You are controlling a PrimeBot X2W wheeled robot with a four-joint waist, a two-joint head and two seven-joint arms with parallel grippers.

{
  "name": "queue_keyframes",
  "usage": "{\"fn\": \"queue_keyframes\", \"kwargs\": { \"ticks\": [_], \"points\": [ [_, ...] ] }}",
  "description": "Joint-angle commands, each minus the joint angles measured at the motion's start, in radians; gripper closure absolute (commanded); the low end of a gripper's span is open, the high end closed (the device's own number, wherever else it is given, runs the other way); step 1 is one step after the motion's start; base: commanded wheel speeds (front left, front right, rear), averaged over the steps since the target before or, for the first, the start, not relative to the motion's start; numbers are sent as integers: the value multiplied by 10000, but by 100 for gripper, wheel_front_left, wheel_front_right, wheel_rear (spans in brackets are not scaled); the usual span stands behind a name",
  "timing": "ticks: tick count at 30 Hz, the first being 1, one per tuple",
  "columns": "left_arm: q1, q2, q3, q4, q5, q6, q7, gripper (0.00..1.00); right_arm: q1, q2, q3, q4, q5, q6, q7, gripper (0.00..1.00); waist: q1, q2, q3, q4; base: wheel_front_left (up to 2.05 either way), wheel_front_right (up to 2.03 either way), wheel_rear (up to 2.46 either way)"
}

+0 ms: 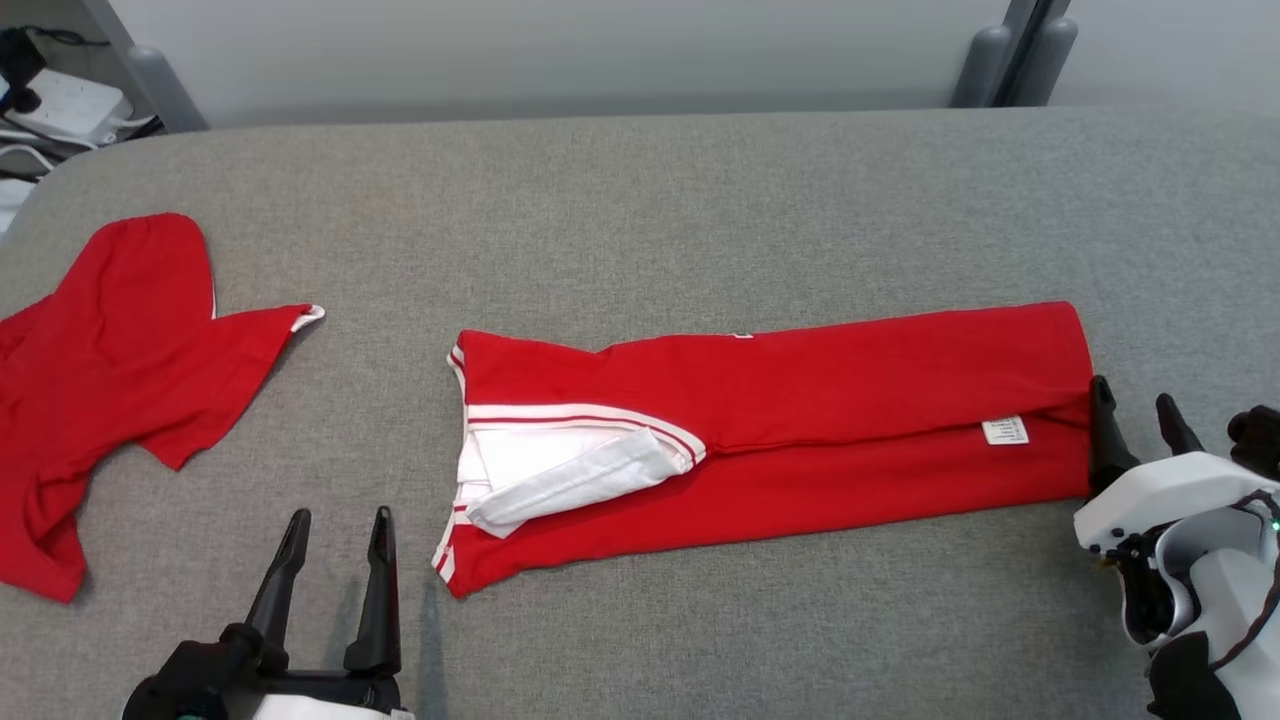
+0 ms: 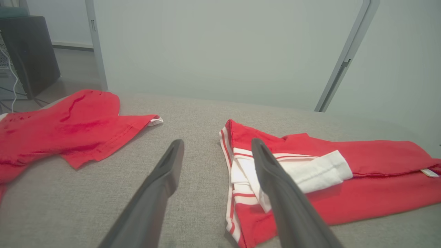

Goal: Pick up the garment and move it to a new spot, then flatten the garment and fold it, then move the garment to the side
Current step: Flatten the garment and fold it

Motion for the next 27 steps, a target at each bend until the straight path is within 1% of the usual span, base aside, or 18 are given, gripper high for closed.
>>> {"fn": "queue_keyframes", "kwargs": {
  "ticks": [1, 6, 12, 13, 14, 15, 16, 17, 22, 27],
  "points": [
    [-479, 43, 260, -206, 86, -69, -59, 0, -318, -75, 119, 217, 79, -2, -74, 0, 1, 0, 272, 108, 0, 0, 0],
    [-753, 43, 240, -121, 148, -130, -59, 0, -962, -32, 275, 1704, 238, -2, 77, 0, 1, 0, 597, 208, 0, 0, 0],
    [-908, 43, 245, -29, 204, -194, -59, 0, -1374, 54, 663, 2470, 523, -2, 69, 0, 1, 0, 772, 215, 0, 0, 0],
    [-928, 43, 248, -18, 207, -203, -59, 0, -1417, 85, 736, 2556, 580, -2, 73, 27, 1, 0, 779, 212, 0, 0, 0],
    [-946, 43, 251, -9, 208, -210, -59, 0, -1449, 112, 803, 2649, 646, -2, 111, 44, 1, 0, 779, 210, 0, 0, 0],
    [-962, 43, 256, 0, 204, -215, -59, 0, -1475, 127, 871, 2741, 700, -2, 159, 71, 1, 0, 772, 208, 0, 0, 0],
    [-976, 43, 262, 9, 196, -220, -59, 0, -1496, 135, 936, 2828, 753, -2, 211, 80, 1, 0, 760, 205, 0, 0, 0],
    [-985, 43, 268, 17, 187, -225, -59, 0, -1510, 140, 1002, 2909, 804, -2, 273, 100, 1, 0, 745, 202, 0, 0, 0],
    [-989, 43, 307, 55, 119, -228, -59, 0, -1516, 72, 1311, 3023, 1006, -2, 262, 100, 1, 0, 644, 181, 0, 0, 0],
    [-947, 43, 316, 68, 100, -220, -59, 0, -1440, -172, 1295, 2838, 1180, -2, 32, 100, 1, 0, 502, 159, 0, 0, 0]
  ]
}}
